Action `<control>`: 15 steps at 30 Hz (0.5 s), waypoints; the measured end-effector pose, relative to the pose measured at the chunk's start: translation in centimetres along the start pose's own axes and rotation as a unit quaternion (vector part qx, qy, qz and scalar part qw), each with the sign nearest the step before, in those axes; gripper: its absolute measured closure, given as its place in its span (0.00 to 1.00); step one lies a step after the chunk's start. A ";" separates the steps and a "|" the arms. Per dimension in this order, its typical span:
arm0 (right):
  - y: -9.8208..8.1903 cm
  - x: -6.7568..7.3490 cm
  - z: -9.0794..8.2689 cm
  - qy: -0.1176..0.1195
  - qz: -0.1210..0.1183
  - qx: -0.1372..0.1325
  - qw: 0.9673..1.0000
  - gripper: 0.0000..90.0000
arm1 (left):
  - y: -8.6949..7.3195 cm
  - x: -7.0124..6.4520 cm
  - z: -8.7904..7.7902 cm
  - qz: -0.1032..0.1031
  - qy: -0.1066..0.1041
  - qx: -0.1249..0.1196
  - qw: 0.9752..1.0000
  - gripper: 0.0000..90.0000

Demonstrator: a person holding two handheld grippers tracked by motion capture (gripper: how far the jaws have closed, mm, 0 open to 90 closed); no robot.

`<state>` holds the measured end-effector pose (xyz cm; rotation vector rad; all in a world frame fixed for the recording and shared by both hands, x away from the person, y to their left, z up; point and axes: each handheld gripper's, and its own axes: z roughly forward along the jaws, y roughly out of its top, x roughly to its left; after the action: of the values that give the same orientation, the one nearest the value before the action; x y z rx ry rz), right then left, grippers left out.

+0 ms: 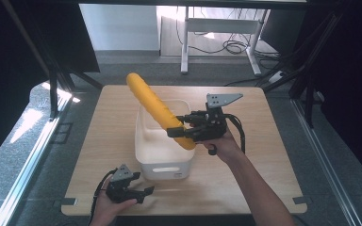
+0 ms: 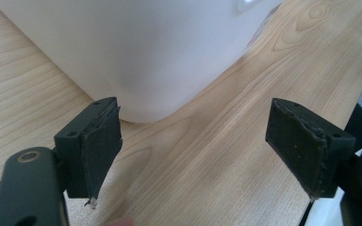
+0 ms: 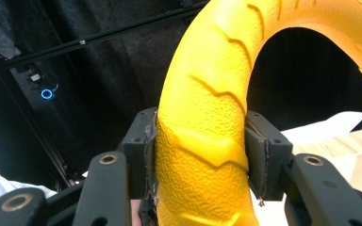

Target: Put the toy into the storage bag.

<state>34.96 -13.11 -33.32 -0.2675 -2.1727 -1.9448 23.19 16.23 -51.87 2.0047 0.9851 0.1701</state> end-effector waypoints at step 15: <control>-1.7 -1.3 0.8 0.001 0.017 0.020 1.000 0.57 | 0.0 0.0 0.0 0.002 0.000 0.001 1.000 0.21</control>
<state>35.71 -12.54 -35.40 -0.2933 -2.1889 -1.8815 23.22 16.26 -51.88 2.0080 0.9819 0.1700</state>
